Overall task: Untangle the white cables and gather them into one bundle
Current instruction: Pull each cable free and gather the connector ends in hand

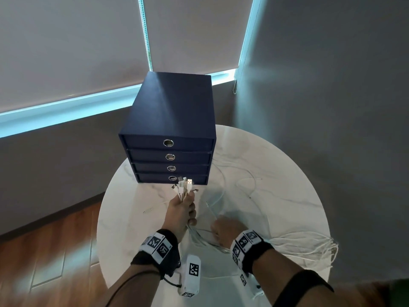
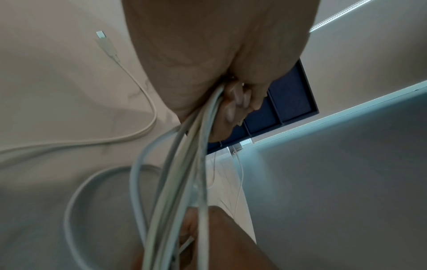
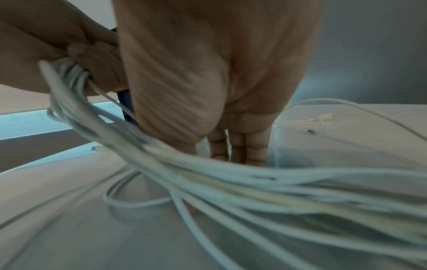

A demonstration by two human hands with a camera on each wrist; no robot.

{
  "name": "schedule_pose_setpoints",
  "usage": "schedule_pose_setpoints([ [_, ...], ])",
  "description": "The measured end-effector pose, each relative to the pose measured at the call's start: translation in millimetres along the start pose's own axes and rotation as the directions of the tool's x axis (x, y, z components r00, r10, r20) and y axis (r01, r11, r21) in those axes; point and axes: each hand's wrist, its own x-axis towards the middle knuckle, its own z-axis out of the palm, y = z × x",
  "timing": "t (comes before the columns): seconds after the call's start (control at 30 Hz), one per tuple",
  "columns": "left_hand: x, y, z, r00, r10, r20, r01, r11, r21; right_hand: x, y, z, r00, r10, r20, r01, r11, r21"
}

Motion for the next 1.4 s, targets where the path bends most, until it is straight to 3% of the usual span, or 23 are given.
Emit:
schedule_pose_setpoints([
  [0.1,-2,4,6,0.999,0.044,0.025,-0.045,0.998,0.054,-8,8,-6,0.999,-0.041,-0.017,0.041,0.998,0.045],
  [0.2,-4,11,13,0.993,0.095,0.077,-0.104,0.986,0.128,-13,15,-20,0.993,-0.053,-0.108,0.08,0.96,0.269],
  [0.33,-4,18,23,0.986,0.1,0.132,-0.112,0.989,0.092,-15,29,-47,0.983,0.072,-0.171,0.055,0.766,0.641],
  [0.47,-4,25,33,0.984,0.099,0.151,-0.103,0.994,0.02,-17,35,-58,0.998,-0.014,-0.06,0.053,0.699,0.713],
  [0.6,-7,29,38,0.973,0.118,0.197,-0.12,0.993,-0.003,-20,36,-60,0.999,0.047,0.009,-0.03,0.474,0.88],
  [0.73,-12,29,42,0.961,0.141,0.239,-0.154,0.987,0.036,-22,39,-57,0.982,0.004,-0.188,0.157,0.53,0.833],
  [0.87,-13,22,42,0.956,0.143,0.258,-0.165,0.984,0.066,-30,41,-77,0.927,0.039,-0.373,0.284,0.575,0.767],
  [0.93,-12,20,39,0.956,0.137,0.261,-0.158,0.986,0.06,-36,48,-92,0.862,0.136,-0.488,0.344,0.551,0.76],
  [1.03,-12,17,36,0.949,0.115,0.294,-0.146,0.986,0.083,-55,63,-123,0.726,0.34,-0.597,0.463,0.4,0.791],
  [1.13,-12,13,32,0.952,0.093,0.291,-0.119,0.99,0.074,-71,88,-155,0.472,0.595,-0.651,0.588,0.337,0.735],
  [1.2,-10,11,27,0.96,0.089,0.264,-0.113,0.991,0.077,-84,115,-174,0.284,0.758,-0.587,0.682,0.271,0.68],
  [1.27,-9,9,20,0.973,0.088,0.213,-0.108,0.991,0.081,-102,145,-189,0.151,0.861,-0.486,0.732,0.233,0.641],
  [1.4,-7,3,14,0.987,0.091,0.132,-0.1,0.993,0.066,-122,198,-187,0.04,0.935,-0.353,0.677,0.234,0.697],
])
